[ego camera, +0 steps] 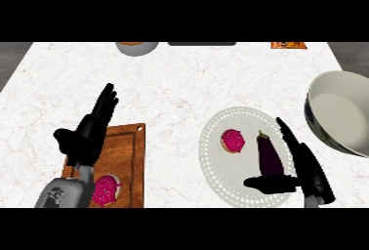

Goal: Pick the eggplant from the placemat and place it in the bowl

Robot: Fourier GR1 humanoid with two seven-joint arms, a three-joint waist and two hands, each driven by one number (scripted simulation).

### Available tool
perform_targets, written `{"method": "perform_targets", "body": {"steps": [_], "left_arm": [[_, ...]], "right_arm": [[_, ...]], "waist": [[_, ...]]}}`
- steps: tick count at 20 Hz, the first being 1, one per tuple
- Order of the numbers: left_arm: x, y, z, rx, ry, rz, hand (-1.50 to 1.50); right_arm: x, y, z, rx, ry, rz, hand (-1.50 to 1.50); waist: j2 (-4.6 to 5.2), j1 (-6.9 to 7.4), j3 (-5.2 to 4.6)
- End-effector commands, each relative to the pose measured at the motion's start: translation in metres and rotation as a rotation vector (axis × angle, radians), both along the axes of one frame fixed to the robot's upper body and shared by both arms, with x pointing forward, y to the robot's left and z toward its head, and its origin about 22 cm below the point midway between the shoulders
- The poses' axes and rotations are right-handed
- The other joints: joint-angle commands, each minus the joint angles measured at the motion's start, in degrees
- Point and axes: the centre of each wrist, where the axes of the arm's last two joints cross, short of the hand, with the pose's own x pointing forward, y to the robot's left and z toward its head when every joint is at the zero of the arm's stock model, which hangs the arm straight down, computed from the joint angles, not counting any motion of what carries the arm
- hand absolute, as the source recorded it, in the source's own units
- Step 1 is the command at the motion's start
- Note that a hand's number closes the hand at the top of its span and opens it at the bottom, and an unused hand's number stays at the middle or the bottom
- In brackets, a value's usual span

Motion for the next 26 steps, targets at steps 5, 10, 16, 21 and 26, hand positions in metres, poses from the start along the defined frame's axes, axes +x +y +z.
{"method": "perform_targets", "body": {"steps": [5,10,16,21,26], "left_arm": [[-0.018,-0.01,0.002,0.006,-0.023,0.008,0.0],[0.003,0.005,0.006,0.002,-0.002,0.009,0.0],[0.003,-0.007,0.014,0.01,-0.022,-0.006,0.0],[-0.013,0.005,0.008,0.0,-0.006,-0.013,0.0],[-0.004,0.014,0.007,-0.017,0.014,-0.015,0.0]], "right_arm": [[0.015,-0.009,-0.024,0.001,0.011,-0.034,-1.5],[0.009,-0.008,-0.042,-0.165,0.053,-0.031,-1.5],[0.006,-0.023,-0.07,-0.201,0.119,0.008,-1.5],[0.008,-0.01,-0.074,-0.177,0.103,0.07,1.5],[0.021,-0.006,-0.072,-0.275,0.077,0.242,1.5]], "waist": [[-0.02,0.18,0.0],[0.0,0.11,0.0],[0.0,0.08,0.01],[-0.03,0.12,0.0],[0.02,0.25,-0.01]]}}
